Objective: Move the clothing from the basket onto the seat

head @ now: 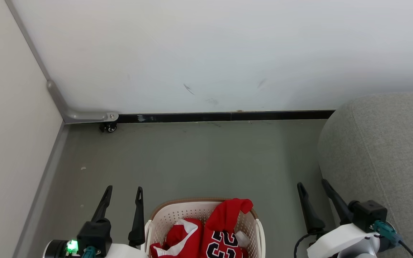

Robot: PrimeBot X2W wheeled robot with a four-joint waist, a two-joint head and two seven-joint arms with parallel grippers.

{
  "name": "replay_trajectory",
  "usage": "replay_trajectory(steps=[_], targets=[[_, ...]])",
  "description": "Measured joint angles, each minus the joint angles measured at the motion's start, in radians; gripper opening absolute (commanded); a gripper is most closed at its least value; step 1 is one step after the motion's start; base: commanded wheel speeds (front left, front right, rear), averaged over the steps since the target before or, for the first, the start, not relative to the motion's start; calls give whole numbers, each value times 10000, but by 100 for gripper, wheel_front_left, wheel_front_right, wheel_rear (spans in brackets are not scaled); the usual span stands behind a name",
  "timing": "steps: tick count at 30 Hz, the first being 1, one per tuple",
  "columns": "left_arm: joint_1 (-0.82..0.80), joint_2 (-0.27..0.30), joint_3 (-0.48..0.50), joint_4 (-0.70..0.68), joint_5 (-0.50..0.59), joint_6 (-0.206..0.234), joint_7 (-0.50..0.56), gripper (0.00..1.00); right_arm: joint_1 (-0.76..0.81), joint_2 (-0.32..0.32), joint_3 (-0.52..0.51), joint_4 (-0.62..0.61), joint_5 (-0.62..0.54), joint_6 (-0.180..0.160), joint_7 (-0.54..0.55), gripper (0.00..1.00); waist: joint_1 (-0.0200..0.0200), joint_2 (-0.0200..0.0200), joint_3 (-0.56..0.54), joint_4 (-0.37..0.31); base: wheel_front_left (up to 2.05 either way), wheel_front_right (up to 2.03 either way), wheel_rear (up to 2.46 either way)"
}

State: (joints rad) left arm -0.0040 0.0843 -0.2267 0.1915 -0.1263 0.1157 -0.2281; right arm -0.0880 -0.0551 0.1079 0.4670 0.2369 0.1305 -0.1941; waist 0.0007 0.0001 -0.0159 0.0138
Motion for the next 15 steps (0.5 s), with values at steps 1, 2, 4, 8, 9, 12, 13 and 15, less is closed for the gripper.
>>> replay_trajectory(steps=[1, 2, 4, 8, 9, 12, 13, 15], targets=[[0, 0, -2, 21, 105, 2, -31, 100, 1, 2, 12, 29, -111, 0, -13, 100, 0, 0, 1, 1, 0, 0, 0], [0, -2, -2, 46, 203, 23, -79, 100, 1, 2, 19, 59, -213, 0, -46, 100, -1, 0, 1, 2, 0, 0, 0], [1, -2, -2, 109, 364, 88, -115, 100, 0, 2, 46, 107, -472, 0, -84, 100, -1, 0, 3, 3, 0, 0, 0], [7, -31, -21, 268, 568, 173, -199, 100, 0, 10, 88, 155, -811, 0, -171, 100, -1, 0, 7, -1, 0, 0, 0], [9, -35, -15, 318, 583, 174, -199, 100, 0, 13, 88, 159, -811, 0, -171, 100, -2, 0, 10, -3, 0, 0, 0], [14, -36, 21, 441, 581, 174, -199, 100, 0, 15, 82, 163, -811, 0, -171, 100, -1, 0, 17, -10, 0, 0, 0], [14, -48, 58, 493, 566, 176, -199, 100, 0, 17, 67, 161, -813, 0, -171, 100, -1, 0, 19, -12, 0, 0, 0], [14, -52, 113, 573, 546, 176, -199, 100, 0, 19, 36, 159, -813, 0, -173, 100, -2, 0, 25, -14, 0, 0, 0]])
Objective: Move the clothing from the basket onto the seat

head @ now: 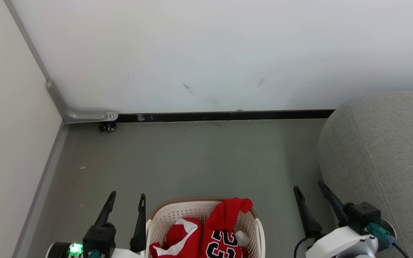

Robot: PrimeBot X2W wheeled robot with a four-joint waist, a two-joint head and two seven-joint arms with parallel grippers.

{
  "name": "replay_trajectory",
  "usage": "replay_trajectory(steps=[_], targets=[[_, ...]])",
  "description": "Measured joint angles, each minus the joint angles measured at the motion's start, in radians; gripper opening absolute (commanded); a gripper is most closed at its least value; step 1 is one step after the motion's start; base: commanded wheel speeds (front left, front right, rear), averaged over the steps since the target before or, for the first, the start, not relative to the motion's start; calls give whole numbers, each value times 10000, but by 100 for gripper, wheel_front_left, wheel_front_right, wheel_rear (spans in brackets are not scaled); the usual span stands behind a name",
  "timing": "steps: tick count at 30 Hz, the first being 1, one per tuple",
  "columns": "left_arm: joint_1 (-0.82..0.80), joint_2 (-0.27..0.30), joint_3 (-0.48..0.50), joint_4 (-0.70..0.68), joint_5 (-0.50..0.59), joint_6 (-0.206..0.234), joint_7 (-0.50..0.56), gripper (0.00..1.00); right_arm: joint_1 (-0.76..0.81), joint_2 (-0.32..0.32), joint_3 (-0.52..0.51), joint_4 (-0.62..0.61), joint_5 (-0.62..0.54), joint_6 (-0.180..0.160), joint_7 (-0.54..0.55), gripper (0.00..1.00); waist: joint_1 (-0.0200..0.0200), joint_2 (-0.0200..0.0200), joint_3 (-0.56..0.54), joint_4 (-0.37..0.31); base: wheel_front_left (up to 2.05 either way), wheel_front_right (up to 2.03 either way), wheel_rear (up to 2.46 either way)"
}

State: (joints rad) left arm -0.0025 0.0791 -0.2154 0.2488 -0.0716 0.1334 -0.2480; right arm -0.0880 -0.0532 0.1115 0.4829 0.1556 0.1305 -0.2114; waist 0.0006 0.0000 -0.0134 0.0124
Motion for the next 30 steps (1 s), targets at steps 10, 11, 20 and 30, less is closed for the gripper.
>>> replay_trajectory(steps=[10, 11, 20, 30], targets=[[-3, -109, 205, 184, -251, 77, 0, 100, 1, 6, -71, -4, -75, 0, -13, 100, -1, 0, 23, -11, 0, 0, 0], [-3, -125, 245, 221, -301, 94, 0, 100, 1, 6, -73, -8, -75, 0, -13, 100, -1, 0, 26, -13, 0, 0, 0], [-21, -163, 339, 324, -422, 178, 0, 100, 3, 38, -362, -194, 82, 0, -174, 100, -1, 0, 51, -20, 0, 0, 0], [-42, -174, 341, 430, -491, 176, 0, 100, 6, 38, -307, -136, 299, 0, -153, 100, -2, 0, 75, -35, 0, 0, 0]])
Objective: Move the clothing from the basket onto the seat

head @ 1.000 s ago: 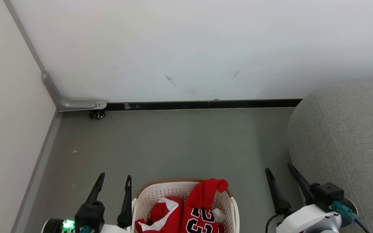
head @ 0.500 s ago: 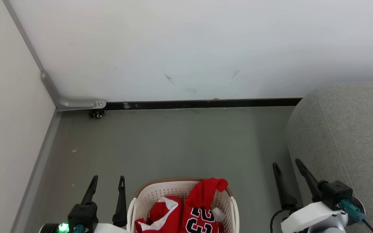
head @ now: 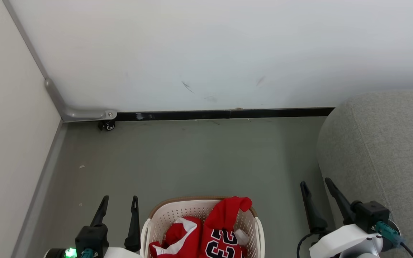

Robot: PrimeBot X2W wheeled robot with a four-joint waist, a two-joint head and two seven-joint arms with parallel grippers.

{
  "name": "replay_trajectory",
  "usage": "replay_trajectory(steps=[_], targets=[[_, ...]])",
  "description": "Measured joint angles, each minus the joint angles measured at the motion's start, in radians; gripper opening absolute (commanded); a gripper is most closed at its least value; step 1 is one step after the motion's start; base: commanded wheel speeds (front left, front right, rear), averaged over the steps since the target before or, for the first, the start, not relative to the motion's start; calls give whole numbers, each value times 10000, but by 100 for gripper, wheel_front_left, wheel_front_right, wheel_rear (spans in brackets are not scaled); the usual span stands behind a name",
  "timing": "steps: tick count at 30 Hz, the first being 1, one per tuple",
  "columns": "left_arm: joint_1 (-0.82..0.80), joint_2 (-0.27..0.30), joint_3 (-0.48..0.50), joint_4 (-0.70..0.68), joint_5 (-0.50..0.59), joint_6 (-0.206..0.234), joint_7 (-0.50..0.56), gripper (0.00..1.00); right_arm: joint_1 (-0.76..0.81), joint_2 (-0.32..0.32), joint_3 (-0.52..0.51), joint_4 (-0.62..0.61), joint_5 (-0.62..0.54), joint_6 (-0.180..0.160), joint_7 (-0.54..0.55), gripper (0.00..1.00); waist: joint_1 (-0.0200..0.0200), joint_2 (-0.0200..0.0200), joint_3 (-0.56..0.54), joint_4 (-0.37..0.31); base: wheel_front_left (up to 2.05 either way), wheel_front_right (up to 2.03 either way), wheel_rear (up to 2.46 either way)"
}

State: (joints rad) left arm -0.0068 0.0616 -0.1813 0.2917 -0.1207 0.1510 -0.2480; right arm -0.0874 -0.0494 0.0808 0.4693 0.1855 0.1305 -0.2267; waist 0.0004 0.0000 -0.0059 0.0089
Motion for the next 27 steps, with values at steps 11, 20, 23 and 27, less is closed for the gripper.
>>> replay_trajectory(steps=[11, 20, 23, 27], targets=[[-49, -17, -4, 203, -2, 0, 0, 100, -1, 0, 169, 111, 10, 0, 305, 100, -1, 0, 22, 11, 0, 0, 0], [-163, -29, -2, 209, -2, 0, 0, 100, -4, 0, 209, 50, 25, 0, 334, 100, -1, 0, 53, 28, 0, 0, 0], [-163, -33, -2, 209, -2, 0, 0, 100, -4, 0, 209, -27, 27, 0, 334, 100, -1, 0, 74, 21, 0, 0, 0], [-164, -36, -23, 203, 0, 0, 0, 100, -4, 0, 221, -88, 52, 0, 334, 100, -1, 0, 114, 7, 0, 0, 0]])
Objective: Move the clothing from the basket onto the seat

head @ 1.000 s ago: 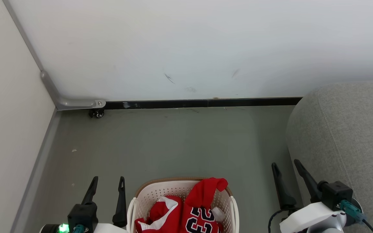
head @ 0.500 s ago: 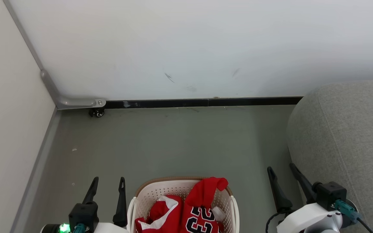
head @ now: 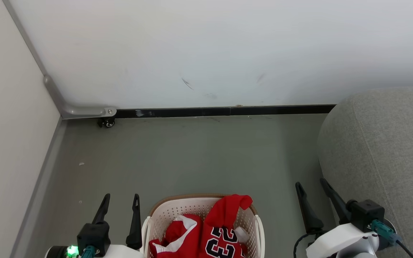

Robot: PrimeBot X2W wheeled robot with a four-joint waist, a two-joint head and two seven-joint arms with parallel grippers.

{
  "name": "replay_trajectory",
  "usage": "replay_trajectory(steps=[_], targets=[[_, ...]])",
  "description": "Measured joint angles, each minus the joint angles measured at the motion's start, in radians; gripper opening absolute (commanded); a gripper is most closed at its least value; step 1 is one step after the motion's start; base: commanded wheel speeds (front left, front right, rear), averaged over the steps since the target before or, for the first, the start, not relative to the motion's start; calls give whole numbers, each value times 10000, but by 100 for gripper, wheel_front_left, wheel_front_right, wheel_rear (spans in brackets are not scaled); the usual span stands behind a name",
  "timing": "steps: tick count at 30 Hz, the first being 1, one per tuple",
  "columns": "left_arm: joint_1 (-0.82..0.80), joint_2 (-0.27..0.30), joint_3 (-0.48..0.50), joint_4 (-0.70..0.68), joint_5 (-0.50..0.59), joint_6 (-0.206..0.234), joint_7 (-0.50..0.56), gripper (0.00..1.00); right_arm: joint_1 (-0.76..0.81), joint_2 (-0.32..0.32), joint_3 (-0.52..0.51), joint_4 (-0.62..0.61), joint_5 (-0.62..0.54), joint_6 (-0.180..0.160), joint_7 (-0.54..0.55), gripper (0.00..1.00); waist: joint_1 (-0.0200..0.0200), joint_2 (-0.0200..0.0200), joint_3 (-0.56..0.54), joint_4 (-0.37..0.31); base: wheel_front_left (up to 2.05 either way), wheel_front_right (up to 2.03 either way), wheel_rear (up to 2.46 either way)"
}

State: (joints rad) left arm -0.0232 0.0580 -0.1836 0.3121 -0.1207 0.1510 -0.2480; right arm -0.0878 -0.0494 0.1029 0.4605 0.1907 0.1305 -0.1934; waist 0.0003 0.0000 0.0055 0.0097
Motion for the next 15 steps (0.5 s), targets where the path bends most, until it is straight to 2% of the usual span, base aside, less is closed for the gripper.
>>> replay_trajectory(steps=[15], targets=[[-342, 38, -192, 138, 184, -35, 0, 100, -2, 0, 6, -397, -54, 0, -88, 100, 0, 0, 312, -59, 0, 0, 0]])
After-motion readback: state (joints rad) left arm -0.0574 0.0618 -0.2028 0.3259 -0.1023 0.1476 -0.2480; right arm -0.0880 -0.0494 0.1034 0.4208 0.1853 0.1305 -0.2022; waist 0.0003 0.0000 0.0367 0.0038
